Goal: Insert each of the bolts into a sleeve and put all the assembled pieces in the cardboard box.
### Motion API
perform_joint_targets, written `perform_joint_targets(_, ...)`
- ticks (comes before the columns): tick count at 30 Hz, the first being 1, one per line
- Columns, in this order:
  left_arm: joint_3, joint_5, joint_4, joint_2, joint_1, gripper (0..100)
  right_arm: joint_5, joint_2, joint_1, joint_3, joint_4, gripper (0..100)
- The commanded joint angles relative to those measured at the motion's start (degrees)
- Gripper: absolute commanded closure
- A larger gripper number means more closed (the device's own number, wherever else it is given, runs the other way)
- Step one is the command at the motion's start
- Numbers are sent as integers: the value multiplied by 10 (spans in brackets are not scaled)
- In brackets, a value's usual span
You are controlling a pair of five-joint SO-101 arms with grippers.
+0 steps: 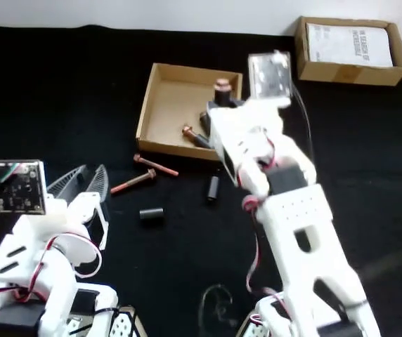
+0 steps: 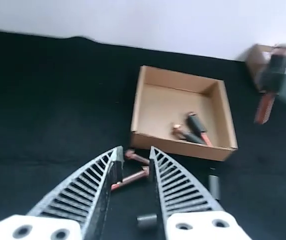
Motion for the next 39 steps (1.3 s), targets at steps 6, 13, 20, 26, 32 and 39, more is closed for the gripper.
perform_joint_targets(6, 184, 2, -130, -84, -87, 899, -4, 225, 4, -324, 86, 992)
perform_joint_targets(13, 322, 2, -223, -131, -116, 899, -1, 410, -12, -564, 166, 992)
perform_joint_targets(20, 422, 3, -273, -164, -124, 899, -1, 581, -15, -752, 241, 992)
perform_joint_targets(26, 502, 3, -319, -176, -153, 899, 0, 684, -15, -843, 320, 992)
perform_joint_targets(32, 502, 3, -322, -176, -155, 902, 94, 731, -25, -881, 410, 992)
perform_joint_targets(39, 502, 3, -250, -176, -152, 902, 170, 748, -26, -881, 429, 992)
